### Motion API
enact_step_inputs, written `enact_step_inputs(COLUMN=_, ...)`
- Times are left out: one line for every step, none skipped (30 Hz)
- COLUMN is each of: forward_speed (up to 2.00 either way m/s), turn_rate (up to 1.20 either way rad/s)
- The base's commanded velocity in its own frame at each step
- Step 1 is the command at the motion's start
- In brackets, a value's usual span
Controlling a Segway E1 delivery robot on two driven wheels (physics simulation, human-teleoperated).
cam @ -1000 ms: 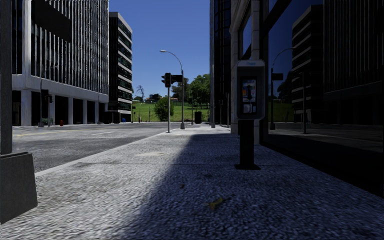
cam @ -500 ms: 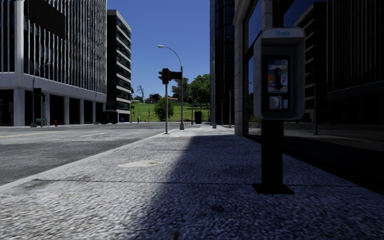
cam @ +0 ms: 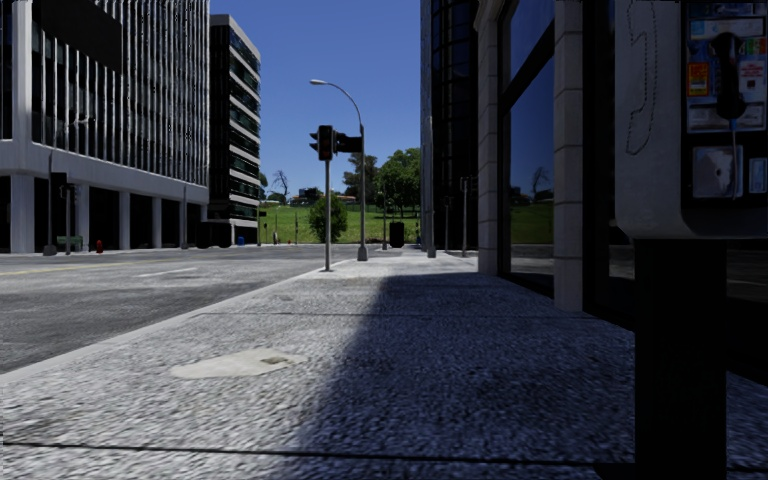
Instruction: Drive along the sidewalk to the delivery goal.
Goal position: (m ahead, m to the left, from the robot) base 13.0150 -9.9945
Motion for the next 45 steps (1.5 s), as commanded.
enact_step_inputs(forward_speed=2.0, turn_rate=0.0)
enact_step_inputs(forward_speed=2.0, turn_rate=0.0)
enact_step_inputs(forward_speed=2.0, turn_rate=0.0)
enact_step_inputs(forward_speed=2.0, turn_rate=0.0)
enact_step_inputs(forward_speed=2.0, turn_rate=0.0)
enact_step_inputs(forward_speed=2.0, turn_rate=0.0)
enact_step_inputs(forward_speed=2.0, turn_rate=0.0)
enact_step_inputs(forward_speed=2.0, turn_rate=-0.09)
enact_step_inputs(forward_speed=2.0, turn_rate=-0.15)
enact_step_inputs(forward_speed=2.0, turn_rate=-0.15)
enact_step_inputs(forward_speed=2.0, turn_rate=-0.17)
enact_step_inputs(forward_speed=2.0, turn_rate=-0.18)
enact_step_inputs(forward_speed=2.0, turn_rate=-0.2)
enact_step_inputs(forward_speed=2.0, turn_rate=-0.2)
enact_step_inputs(forward_speed=2.0, turn_rate=-0.25)
enact_step_inputs(forward_speed=2.0, turn_rate=-0.34)
enact_step_inputs(forward_speed=2.0, turn_rate=-0.34)
enact_step_inputs(forward_speed=2.0, turn_rate=-0.39)
enact_step_inputs(forward_speed=2.0, turn_rate=-0.4)
enact_step_inputs(forward_speed=2.0, turn_rate=-0.4)
enact_step_inputs(forward_speed=2.0, turn_rate=-0.4)
enact_step_inputs(forward_speed=2.0, turn_rate=-0.4)
enact_step_inputs(forward_speed=2.0, turn_rate=-0.41)
enact_step_inputs(forward_speed=2.0, turn_rate=-0.41)
enact_step_inputs(forward_speed=2.0, turn_rate=-0.41)
enact_step_inputs(forward_speed=2.0, turn_rate=-0.41)
enact_step_inputs(forward_speed=2.0, turn_rate=-0.41)
enact_step_inputs(forward_speed=2.0, turn_rate=0.0)
enact_step_inputs(forward_speed=2.0, turn_rate=0.0)
enact_step_inputs(forward_speed=2.0, turn_rate=0.0)
enact_step_inputs(forward_speed=2.0, turn_rate=0.0)
enact_step_inputs(forward_speed=2.0, turn_rate=0.0)
enact_step_inputs(forward_speed=2.0, turn_rate=0.0)
enact_step_inputs(forward_speed=2.0, turn_rate=0.0)
enact_step_inputs(forward_speed=2.0, turn_rate=0.0)
enact_step_inputs(forward_speed=2.0, turn_rate=0.0)
enact_step_inputs(forward_speed=2.0, turn_rate=0.0)
enact_step_inputs(forward_speed=2.0, turn_rate=0.0)
enact_step_inputs(forward_speed=2.0, turn_rate=0.0)
enact_step_inputs(forward_speed=2.0, turn_rate=0.0)
enact_step_inputs(forward_speed=2.0, turn_rate=0.0)
enact_step_inputs(forward_speed=2.0, turn_rate=0.0)
enact_step_inputs(forward_speed=2.0, turn_rate=0.0)
enact_step_inputs(forward_speed=2.0, turn_rate=0.0)
enact_step_inputs(forward_speed=2.0, turn_rate=0.0)
